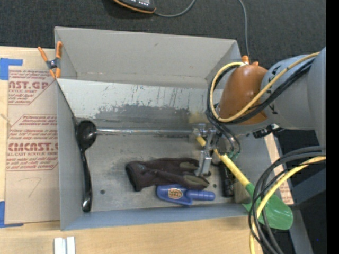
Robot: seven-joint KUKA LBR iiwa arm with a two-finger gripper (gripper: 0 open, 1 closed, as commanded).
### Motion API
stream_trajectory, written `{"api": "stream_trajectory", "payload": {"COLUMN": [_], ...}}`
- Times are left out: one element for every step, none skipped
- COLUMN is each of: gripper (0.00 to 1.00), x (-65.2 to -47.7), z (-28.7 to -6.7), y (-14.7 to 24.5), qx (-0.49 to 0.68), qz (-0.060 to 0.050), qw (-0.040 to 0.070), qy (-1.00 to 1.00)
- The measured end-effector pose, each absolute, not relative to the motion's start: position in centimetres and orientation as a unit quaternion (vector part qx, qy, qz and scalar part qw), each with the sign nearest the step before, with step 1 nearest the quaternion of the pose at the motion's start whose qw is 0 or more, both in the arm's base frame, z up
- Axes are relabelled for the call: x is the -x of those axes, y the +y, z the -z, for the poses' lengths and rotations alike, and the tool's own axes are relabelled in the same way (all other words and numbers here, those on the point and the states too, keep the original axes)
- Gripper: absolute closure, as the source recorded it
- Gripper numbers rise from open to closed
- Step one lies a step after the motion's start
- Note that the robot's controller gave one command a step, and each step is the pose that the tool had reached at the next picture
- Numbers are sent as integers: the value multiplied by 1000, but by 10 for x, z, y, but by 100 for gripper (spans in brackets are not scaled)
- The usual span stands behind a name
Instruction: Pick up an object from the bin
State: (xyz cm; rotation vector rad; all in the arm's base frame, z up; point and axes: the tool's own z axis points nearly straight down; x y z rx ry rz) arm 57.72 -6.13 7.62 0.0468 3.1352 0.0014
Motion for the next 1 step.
{"api": "stream_trajectory", "payload": {"gripper": [0], "x": [-564], "z": [-70], "y": [-66], "qx": [102], "qz": [0], "qw": [4], "qy": [995]}}
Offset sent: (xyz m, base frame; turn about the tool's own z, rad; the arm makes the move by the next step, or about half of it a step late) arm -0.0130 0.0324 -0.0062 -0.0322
